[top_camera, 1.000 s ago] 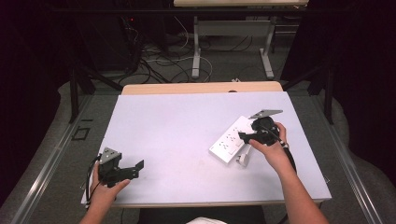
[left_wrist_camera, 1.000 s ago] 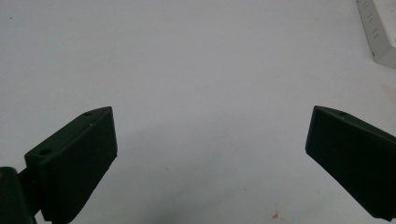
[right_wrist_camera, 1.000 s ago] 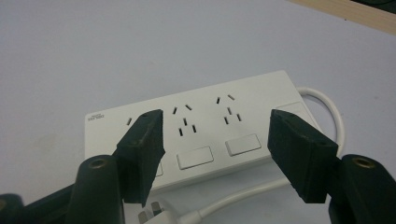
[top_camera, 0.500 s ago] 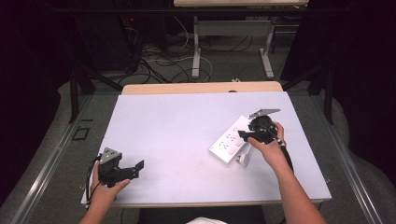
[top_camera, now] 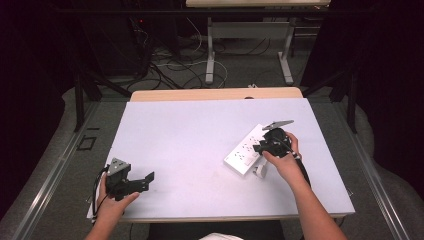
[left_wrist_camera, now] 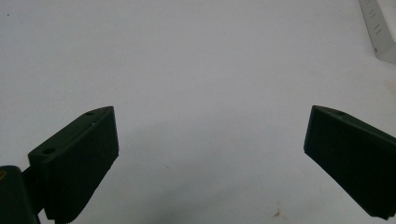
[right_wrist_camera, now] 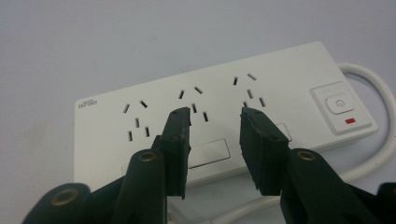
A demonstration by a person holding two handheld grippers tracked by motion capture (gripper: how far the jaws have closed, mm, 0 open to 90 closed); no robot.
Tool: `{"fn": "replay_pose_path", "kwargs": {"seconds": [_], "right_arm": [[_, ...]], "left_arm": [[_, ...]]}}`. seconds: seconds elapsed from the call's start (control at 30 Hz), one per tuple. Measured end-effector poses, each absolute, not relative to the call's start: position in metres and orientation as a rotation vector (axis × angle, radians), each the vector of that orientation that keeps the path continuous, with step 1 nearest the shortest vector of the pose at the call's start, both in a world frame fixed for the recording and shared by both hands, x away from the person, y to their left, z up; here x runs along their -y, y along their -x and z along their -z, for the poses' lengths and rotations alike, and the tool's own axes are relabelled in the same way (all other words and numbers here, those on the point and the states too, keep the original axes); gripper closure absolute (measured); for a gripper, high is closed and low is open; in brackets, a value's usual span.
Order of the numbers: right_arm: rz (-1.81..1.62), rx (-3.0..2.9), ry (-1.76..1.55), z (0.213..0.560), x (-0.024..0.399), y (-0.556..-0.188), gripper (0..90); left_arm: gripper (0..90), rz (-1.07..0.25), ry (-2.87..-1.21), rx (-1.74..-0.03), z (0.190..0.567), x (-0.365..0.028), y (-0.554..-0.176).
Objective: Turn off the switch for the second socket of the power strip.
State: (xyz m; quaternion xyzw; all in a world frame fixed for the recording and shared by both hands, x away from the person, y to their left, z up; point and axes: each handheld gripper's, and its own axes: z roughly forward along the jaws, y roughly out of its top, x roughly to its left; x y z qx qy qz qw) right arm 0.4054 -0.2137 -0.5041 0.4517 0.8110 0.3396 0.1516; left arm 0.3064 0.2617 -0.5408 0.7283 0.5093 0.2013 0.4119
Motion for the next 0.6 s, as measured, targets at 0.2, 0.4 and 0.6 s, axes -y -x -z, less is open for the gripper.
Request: {"fn": "replay_pose_path", "kwargs": {"seconds": [0.2,0.4,0.6], "right_arm": [[-0.942,-2.355,-1.276,0.509,0.2084,-0.4053,70.3],[-0.94,-2.367,-1.266,0.5118,0.2056,-0.4049,76.1],[-0.905,-2.392,-1.298,0.5144,0.2035,-0.4044,78.5]], "left_arm": [[4.0,-0.506,-1.837,-1.281,0.5405,-0.2619,-0.3063],[4.1,-0.508,-1.837,-1.279,0.5405,-0.2622,-0.3065],[4.3,-0.501,-1.85,-1.28,0.5402,-0.2623,-0.3064]]}}
